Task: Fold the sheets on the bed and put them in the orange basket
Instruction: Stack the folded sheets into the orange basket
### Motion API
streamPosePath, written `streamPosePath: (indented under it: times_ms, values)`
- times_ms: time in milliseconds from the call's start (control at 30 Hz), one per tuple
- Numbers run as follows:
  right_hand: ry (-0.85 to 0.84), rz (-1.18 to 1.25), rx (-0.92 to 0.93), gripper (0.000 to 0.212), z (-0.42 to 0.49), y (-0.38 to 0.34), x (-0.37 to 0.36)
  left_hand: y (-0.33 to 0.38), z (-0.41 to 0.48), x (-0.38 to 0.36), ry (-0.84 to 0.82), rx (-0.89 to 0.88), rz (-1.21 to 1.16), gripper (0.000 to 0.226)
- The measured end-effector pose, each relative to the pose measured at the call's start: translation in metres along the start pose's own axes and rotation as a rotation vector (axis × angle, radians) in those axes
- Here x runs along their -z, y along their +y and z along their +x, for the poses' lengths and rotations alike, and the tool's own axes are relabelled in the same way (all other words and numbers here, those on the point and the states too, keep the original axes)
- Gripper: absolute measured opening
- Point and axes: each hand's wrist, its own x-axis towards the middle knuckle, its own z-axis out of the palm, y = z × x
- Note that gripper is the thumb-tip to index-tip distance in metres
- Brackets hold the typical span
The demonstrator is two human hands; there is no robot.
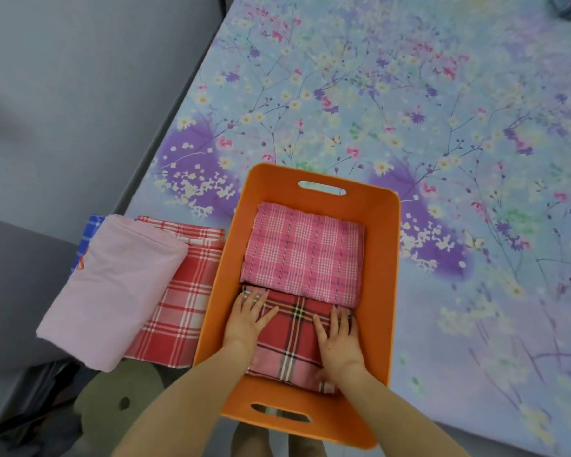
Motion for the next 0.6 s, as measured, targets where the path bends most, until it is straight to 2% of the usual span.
streamPosePath:
  times_ms: [100,233,267,300,367,400,433,500,533,600]
  values:
    - [0.043,-0.054,-0.022,0.125,0.008,-0.005,-0.015,0.014,0.005,-0.013,0.036,0.071,0.028,0.112]
    - [-0.023,-0.058,-0.079,0.119,0.005,-0.007,0.000,0.011,0.001,0.005,-0.034,0.075,-0.075,0.103]
    - [-0.045,0.006,-0.091,0.105,0.000,-0.007,0.016,0.006,-0.006,0.019,-0.067,0.046,-0.222,0.093]
    - [0.003,0.122,-0.092,0.083,-0.004,-0.007,0.037,-0.004,-0.013,0.033,-0.051,0.011,-0.438,0.078]
    - [0.260,0.485,-0.079,0.039,-0.013,-0.005,0.079,-0.026,-0.036,0.061,0.098,-0.036,-0.917,0.051]
    - [0.407,0.656,-0.069,0.030,-0.021,-0.007,0.105,-0.043,-0.055,0.070,0.239,-0.026,-1.115,0.042]
    - [0.548,0.811,-0.061,0.028,-0.029,-0.011,0.128,-0.061,-0.072,0.075,0.403,0.017,-1.276,0.034]
    - [0.774,1.059,0.020,0.025,-0.048,-0.033,0.176,-0.104,-0.104,0.068,0.726,0.231,-1.476,0.018]
    - [0.842,1.135,0.078,0.022,-0.055,-0.047,0.195,-0.124,-0.113,0.057,0.822,0.378,-1.507,0.013]
    - [0.894,1.171,0.203,0.022,-0.060,-0.081,0.224,-0.162,-0.125,0.017,0.839,0.719,-1.514,0.013]
